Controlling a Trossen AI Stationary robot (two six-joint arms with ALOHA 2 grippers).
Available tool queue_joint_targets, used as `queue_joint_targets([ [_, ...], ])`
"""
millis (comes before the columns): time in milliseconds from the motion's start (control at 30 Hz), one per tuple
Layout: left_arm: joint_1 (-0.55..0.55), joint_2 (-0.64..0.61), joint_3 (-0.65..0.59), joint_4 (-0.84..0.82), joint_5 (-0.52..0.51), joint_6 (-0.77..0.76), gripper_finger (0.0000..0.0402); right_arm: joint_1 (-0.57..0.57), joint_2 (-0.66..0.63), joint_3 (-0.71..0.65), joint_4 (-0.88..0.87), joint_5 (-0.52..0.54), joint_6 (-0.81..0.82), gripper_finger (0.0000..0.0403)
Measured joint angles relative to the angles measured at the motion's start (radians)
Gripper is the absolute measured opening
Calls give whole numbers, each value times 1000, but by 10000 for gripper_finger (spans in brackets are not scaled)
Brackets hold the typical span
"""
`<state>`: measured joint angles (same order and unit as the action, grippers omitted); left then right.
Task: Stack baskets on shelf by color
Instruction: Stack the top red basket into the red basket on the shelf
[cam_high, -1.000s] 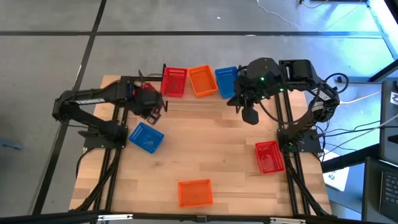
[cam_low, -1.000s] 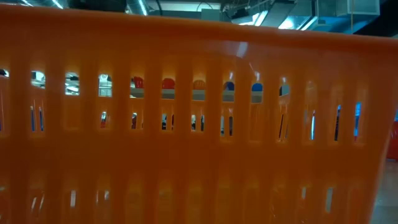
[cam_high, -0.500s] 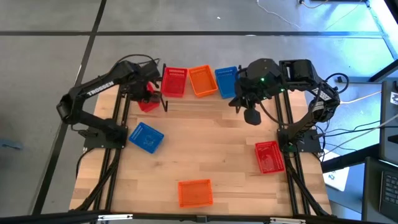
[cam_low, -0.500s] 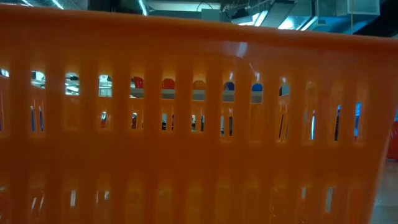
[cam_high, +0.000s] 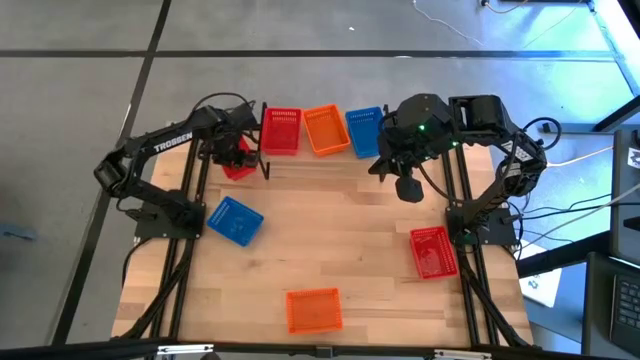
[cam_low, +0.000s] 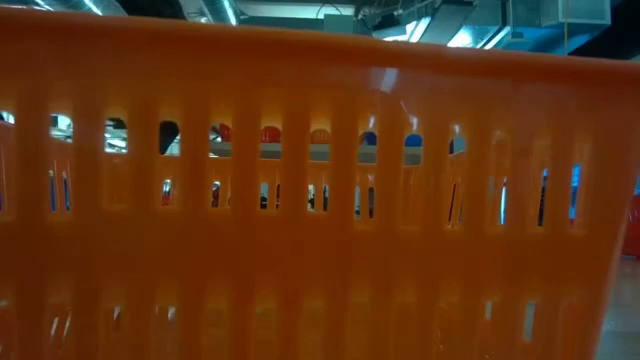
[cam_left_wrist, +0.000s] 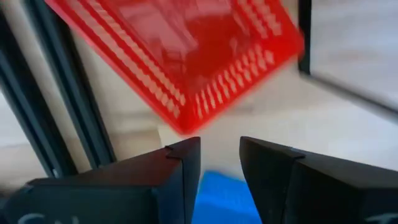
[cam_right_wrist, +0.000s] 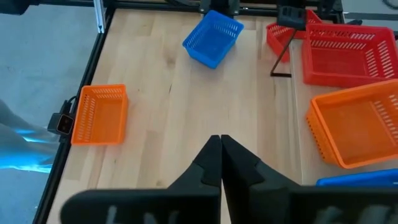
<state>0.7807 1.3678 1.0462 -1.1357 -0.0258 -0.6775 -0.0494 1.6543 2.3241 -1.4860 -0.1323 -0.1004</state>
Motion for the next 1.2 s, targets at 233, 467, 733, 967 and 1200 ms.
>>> queue_joint_targets([
  [233, 46, -66, 0, 23, 32, -75, 103, 0, 0, 0, 0, 0, -7, 0],
  [467, 163, -107, 0, 55, 29, -233, 103, 0, 0, 0, 0, 0, -11, 0],
  [733, 252, -37, 2, 331, 42, -263, 103, 0, 0, 0, 13, 0, -13, 0],
  [967, 300, 79, 2, 391, 4, -299, 103, 0, 0, 0, 13, 0, -13, 0],
  [1200, 301, 171, 2, 439, -7, -301, 103, 0, 0, 0, 12, 0, -8, 0],
])
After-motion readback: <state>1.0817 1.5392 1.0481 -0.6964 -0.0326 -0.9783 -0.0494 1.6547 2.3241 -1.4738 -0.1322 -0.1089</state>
